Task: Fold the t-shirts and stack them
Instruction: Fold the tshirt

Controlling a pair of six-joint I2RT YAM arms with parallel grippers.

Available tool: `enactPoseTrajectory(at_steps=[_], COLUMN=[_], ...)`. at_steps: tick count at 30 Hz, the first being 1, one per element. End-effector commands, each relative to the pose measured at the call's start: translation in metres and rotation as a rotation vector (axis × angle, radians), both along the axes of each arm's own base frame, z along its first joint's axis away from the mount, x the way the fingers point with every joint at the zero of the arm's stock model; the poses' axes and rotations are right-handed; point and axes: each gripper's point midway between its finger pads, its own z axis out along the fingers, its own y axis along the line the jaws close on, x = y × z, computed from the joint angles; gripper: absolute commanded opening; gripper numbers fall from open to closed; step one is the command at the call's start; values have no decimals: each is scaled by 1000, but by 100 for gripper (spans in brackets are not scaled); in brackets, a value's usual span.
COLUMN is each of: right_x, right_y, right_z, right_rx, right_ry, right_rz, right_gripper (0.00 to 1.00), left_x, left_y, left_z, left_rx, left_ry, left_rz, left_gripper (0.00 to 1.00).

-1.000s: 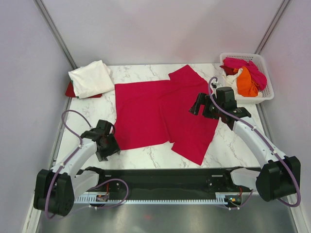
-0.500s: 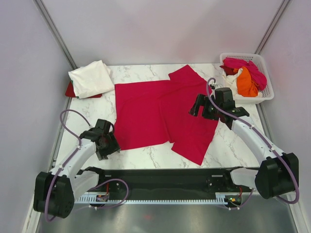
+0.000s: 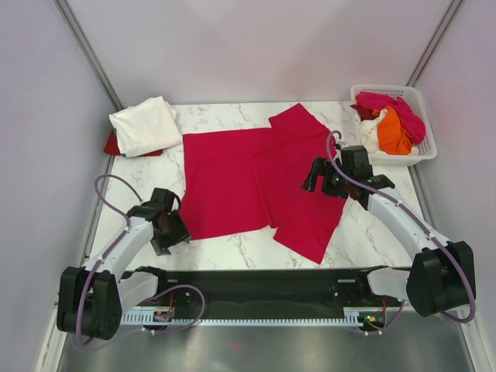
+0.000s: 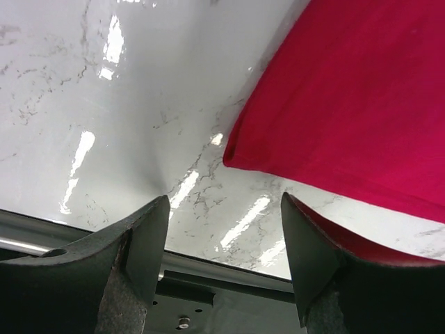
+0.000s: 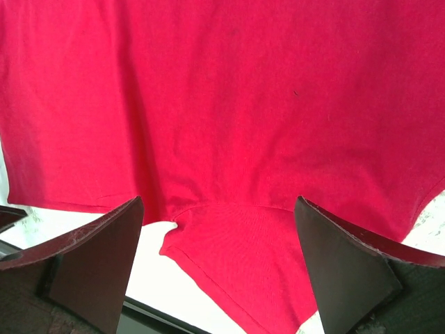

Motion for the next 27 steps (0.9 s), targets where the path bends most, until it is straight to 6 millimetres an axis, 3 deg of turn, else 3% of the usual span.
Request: enactPoseTrajectory(at_steps=[1, 6, 7, 8, 9, 10, 11, 12, 13, 16, 17, 18, 19, 20, 21, 22, 24, 25, 26, 27], right_x=[4, 6, 6, 7, 8, 8, 8, 8, 5, 4, 5, 5, 5, 6, 5, 5, 2, 2, 0, -1], right_y=[5, 5, 5, 7, 8, 10, 12, 15, 23, 36, 37, 38, 37, 36, 36, 35, 34, 33, 33, 33], right_z=[0, -2, -3, -3, -3, -3, -2, 1, 2, 6, 8, 7, 7, 8, 8, 8, 8, 8, 8, 7], right_rx=[4, -1, 2, 3, 9, 18, 26, 46, 87, 162, 169, 168, 168, 164, 162, 160, 157, 155, 152, 150], right_ry=[-24, -29, -26, -26, -28, -29, -33, -36, -30, -30, -37, -37, -36, -43, -41, -42, -39, -38, -38, -36], right_rz=[30, 28, 27, 32, 33, 39, 45, 57, 89, 115, 115, 113, 109, 106, 104, 102, 95, 95, 97, 97], right_gripper=[98, 98, 98, 98, 98, 98, 98, 98, 98, 98, 98, 98, 98, 98, 98, 98, 98, 98, 98, 98], left_x=[28, 42, 42, 38, 118, 96, 90, 78, 68, 65, 60, 61, 67, 75, 101, 116, 130, 132, 126, 125], left_y=[-3, -9, -9, 16, -2, -9, -13, -15, -24, -23, -22, -41, -63, -51, -43, -25, -11, -5, -5, -6], left_z=[29, 80, 105, 97, 261, 301, 309, 337, 353, 387, 411, 424, 400, 408, 383, 363, 295, 274, 234, 211], left_rx=[-25, -80, -108, 59, -54, -108, -150, -205, -299, -305, -307, -388, -352, -310, -267, -192, -107, -88, -70, -65], left_ry=[-144, -430, -577, -622, -1405, -1600, -1661, -1771, -1817, -1853, -1886, -1894, -1782, -1736, -1593, -1488, -1159, -1067, -919, -835], left_rz=[40, 24, 23, -75, -37, -84, -89, -82, -97, -97, -97, -192, -376, -290, -216, -100, -2, 55, 55, 59], left_gripper=[72, 72, 72, 70, 99, 100, 100, 100, 100, 100, 100, 100, 100, 100, 100, 100, 92, 91, 91, 91])
